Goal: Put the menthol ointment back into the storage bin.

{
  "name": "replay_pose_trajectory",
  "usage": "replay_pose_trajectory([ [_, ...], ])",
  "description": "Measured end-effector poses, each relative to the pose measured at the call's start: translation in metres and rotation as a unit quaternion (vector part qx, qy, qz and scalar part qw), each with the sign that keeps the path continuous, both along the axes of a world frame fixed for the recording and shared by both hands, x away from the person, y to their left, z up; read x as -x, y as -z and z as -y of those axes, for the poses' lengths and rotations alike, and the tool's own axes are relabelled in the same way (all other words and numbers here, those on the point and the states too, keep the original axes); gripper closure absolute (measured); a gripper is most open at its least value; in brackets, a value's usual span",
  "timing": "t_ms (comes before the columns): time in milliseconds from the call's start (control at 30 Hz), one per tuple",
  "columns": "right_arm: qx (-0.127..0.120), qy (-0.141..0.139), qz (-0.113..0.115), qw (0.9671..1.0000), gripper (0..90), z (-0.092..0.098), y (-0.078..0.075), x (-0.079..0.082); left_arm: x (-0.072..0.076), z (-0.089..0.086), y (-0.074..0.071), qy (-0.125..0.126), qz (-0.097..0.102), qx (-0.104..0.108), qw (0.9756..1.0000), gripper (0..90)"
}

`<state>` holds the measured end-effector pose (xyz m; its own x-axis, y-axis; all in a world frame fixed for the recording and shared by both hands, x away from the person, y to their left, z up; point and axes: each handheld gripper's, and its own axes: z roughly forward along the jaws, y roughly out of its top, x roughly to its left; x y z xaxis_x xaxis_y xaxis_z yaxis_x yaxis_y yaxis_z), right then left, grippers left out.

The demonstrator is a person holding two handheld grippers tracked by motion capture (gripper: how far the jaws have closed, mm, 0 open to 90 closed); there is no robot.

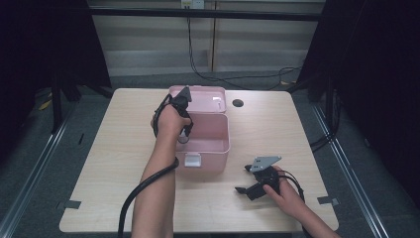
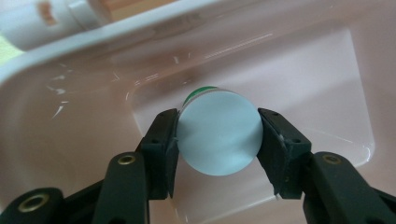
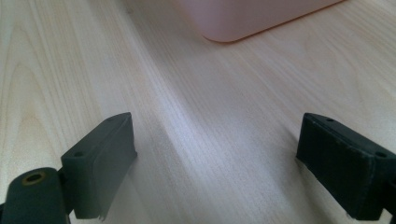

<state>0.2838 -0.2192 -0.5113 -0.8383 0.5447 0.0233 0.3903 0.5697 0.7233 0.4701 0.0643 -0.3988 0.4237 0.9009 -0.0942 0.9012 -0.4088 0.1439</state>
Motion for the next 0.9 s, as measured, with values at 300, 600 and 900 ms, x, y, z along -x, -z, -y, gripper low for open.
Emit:
replay_pose_trajectory([
  [300, 0.000, 0.000, -0.001, 1.0000, 10.8, 0.000, 0.000, 0.000, -0.001, 0.004, 0.010, -0.008, 0.003, 0.004, 1.0000, 50.5],
  [600, 0.000, 0.000, 0.000, 1.0000, 10.8, 0.000, 0.000, 0.000, -0.003, 0.005, 0.015, -0.008, 0.011, 0.003, 0.9999, 50.5],
  [900, 0.000, 0.000, 0.000, 1.0000, 10.8, 0.000, 0.000, 0.000, -0.003, 0.008, 0.020, -0.009, 0.014, 0.006, 0.9998, 50.4],
])
